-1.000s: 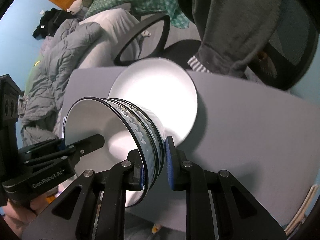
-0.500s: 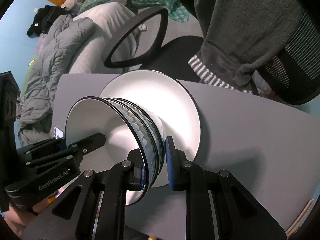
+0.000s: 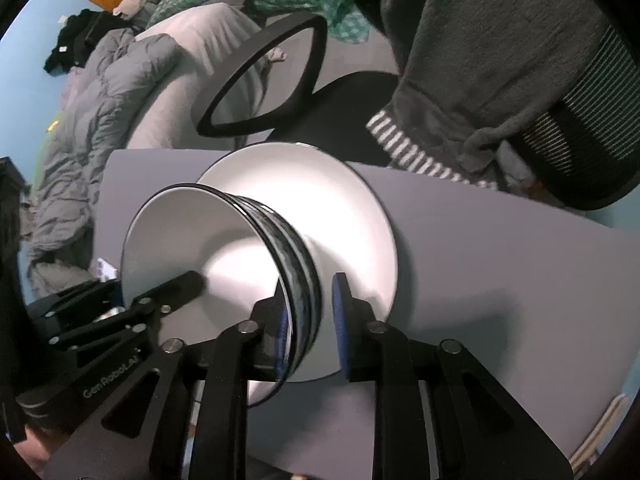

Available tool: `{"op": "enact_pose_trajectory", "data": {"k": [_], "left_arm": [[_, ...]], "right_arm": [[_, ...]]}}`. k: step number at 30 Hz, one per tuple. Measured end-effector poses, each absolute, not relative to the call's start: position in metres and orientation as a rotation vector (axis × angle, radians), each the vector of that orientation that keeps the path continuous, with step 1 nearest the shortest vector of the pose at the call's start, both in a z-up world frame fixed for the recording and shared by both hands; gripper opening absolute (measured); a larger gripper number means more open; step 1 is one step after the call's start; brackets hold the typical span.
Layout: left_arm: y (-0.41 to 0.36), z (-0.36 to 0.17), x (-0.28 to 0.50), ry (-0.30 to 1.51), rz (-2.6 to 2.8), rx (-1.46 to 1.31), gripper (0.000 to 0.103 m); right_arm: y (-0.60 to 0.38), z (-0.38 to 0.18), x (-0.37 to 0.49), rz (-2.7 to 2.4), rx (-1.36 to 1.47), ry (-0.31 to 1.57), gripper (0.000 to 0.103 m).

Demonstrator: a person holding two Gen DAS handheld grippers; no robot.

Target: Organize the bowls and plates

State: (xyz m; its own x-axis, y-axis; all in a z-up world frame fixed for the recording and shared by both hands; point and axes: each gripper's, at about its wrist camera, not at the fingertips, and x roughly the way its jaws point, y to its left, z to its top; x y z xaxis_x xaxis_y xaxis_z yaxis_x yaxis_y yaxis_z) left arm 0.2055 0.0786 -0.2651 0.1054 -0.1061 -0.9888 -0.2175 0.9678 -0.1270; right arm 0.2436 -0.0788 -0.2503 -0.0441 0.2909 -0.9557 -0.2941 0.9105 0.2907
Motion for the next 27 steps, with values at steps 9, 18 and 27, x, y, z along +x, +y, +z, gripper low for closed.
{"op": "enact_pose_trajectory", "data": {"k": [9,18,27], "left_arm": [[0.087,-0.21,0.194,1.342,0.136,-0.217,0.052],[0.097,-0.126,0.164,1.163,0.113,-0.204,0.073],[0.105,-0.074,0.131,1.056,0.109,-0.164,0.081]], "right_arm": [[-0.082,-0.195,0.231,0.377,-0.132,1.376,0.053],[-0.093,-0.115,0.206,0.314,-0.108,1.219,0.062],[-0.107,-0.055,0.171,0.239,-0.088,1.075,0.064]]}}
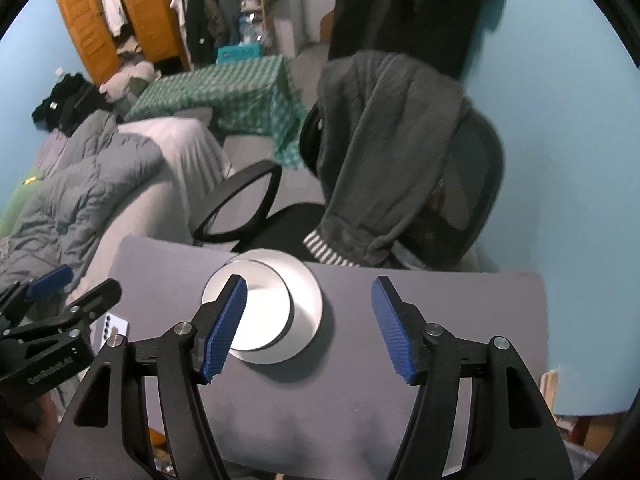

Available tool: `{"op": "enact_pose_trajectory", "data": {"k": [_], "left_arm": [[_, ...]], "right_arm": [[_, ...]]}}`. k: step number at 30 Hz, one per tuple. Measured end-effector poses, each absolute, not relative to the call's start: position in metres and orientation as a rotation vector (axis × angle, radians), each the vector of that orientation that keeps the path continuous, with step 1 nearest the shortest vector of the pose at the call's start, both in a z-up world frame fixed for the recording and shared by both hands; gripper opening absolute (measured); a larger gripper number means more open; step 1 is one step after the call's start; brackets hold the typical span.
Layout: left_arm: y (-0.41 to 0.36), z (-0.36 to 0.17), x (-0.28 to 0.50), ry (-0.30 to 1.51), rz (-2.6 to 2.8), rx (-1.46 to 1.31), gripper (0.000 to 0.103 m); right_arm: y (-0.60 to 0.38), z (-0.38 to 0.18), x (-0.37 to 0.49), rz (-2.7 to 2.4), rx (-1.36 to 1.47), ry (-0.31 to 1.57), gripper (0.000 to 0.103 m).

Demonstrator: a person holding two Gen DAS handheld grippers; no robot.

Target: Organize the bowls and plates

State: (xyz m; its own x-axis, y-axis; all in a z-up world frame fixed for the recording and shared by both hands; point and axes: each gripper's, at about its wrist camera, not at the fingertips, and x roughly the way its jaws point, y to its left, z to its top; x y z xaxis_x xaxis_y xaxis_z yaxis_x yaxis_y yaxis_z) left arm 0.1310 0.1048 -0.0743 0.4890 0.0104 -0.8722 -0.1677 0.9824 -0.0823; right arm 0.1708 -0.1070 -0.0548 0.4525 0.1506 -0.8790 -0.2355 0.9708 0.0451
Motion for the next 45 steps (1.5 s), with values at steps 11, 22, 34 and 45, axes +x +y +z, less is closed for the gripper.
{"op": "enact_pose_trajectory", "data": {"k": [11,22,34,45], "left_arm": [[0.109,-0.037,0.095,0.965,0.131,-0.148,0.087],[0.114,-0.025,0.08,0.944,0.138,-0.148,0.087],[0.113,-0.025,0.071,0.944,0.12,-0.149,0.087],[0.112,-0.024,0.071,0.942,0.123,-0.135,0.087]], "right_arm": [[-0.111,-0.015,0.135,0.17,-0.063,0.973,0.064],[-0.111,-0.004,0.114,0.143,-0.053,0.949,0.064],[-0.111,-0.004,0.107,0.142,-0.061,0.949,0.064],[-0.116,-0.007,0.099,0.123,-0.057,0.965,0.064]]}}
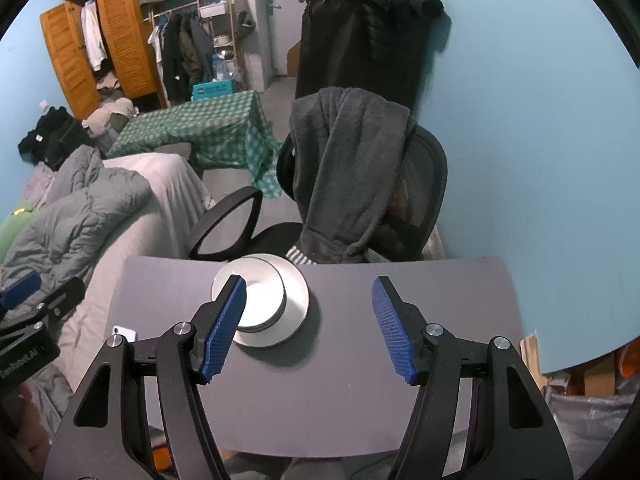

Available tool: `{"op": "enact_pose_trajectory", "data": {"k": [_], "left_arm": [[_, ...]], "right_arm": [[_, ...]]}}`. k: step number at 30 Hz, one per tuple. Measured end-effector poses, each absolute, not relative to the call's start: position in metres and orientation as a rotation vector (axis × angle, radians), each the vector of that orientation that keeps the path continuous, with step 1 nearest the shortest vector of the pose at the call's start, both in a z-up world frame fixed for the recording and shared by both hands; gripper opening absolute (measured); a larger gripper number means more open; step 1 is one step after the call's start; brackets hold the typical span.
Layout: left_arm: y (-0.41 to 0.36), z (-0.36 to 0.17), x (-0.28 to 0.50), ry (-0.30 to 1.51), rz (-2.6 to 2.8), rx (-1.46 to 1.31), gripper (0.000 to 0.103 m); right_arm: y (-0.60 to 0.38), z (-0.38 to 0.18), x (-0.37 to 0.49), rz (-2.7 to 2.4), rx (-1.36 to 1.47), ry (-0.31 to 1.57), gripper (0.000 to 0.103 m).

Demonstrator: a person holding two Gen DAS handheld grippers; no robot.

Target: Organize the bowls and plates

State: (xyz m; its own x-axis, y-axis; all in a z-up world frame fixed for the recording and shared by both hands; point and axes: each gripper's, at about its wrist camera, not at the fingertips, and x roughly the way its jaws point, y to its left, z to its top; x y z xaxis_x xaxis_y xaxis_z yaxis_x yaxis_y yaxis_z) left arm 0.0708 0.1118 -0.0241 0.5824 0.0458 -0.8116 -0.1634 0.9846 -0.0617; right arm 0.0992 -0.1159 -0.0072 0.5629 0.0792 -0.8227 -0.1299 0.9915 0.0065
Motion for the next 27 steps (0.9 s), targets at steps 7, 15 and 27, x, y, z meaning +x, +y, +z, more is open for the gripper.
{"op": "enact_pose_trajectory", "data": {"k": [7,15,27], "left_arm": [[0.1096,-0.0244,0.0752,0.949,0.138,-0.132,0.087],[0.1102,-0.0246,0.0758,0.949,0.138,-0.131,0.087],[0.1046,-0.0242,0.0747,0.95,0.161,-0.1,0.087]], "right_arm": [[-0.1155,-0.0097,0.0969,0.119,-0.058,0.973,0.064],[-0.1148,-0.0106,0.0993,0.124,-0.057,0.976,0.064],[-0.1135,-0.0096,0.1009,0.126,-0.055,0.979,0.064]]}}
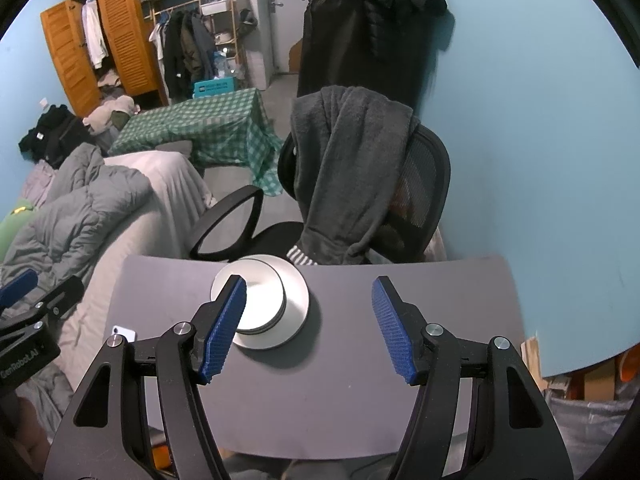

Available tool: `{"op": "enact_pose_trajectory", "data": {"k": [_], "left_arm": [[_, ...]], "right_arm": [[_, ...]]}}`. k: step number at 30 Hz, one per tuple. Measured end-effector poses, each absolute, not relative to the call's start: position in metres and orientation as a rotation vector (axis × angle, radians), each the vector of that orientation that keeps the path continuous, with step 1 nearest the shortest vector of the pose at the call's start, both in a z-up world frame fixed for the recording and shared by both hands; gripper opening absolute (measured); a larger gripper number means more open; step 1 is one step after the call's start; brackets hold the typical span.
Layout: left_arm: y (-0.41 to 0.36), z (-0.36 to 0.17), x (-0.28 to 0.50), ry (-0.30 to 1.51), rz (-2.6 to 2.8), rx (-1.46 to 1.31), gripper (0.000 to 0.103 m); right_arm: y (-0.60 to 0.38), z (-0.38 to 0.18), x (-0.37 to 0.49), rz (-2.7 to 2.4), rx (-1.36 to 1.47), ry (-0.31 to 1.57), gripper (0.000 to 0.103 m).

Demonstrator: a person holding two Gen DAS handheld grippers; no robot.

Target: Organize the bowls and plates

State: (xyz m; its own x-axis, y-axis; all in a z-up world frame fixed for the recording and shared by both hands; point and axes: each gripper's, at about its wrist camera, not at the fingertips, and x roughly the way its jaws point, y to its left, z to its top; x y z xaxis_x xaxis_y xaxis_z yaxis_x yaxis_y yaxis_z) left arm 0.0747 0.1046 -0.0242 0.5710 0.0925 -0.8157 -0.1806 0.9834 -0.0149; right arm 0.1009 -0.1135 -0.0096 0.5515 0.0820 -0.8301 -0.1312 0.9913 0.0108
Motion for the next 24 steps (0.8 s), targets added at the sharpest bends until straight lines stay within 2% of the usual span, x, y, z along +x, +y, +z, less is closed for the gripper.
{"op": "enact_pose_trajectory", "data": {"k": [24], "left_arm": [[0.0939,-0.0186,0.0818,0.978,0.164,-0.094,0.087]], "right_arm": [[-0.1147,-0.0072,0.1081,0.133,-0.058,0.986,0.064]]}}
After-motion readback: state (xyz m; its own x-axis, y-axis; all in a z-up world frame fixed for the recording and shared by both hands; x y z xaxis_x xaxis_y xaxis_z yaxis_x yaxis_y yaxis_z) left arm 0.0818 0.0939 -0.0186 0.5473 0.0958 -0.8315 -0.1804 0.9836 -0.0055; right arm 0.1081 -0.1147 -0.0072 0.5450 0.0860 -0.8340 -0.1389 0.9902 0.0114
